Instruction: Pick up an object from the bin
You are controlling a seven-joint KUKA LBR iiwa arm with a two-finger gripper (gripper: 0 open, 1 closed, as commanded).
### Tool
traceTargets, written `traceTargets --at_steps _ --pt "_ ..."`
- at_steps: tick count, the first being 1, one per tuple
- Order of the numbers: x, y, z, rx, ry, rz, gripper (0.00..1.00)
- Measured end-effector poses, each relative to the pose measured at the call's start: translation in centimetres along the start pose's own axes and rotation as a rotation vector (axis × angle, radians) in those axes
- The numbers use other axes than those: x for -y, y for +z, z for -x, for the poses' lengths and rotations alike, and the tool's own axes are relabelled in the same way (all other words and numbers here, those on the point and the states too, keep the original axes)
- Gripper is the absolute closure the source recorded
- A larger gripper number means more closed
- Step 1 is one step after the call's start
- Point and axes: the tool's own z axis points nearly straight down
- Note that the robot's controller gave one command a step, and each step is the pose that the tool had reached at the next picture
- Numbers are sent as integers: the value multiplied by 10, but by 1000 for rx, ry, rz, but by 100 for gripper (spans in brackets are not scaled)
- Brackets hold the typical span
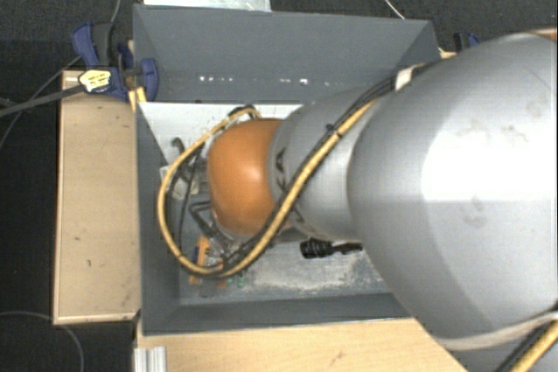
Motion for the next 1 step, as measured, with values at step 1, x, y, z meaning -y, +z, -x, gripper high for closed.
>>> traceTargets --at_steps 1 --pt "0 -22 0 0 -1 0 100"
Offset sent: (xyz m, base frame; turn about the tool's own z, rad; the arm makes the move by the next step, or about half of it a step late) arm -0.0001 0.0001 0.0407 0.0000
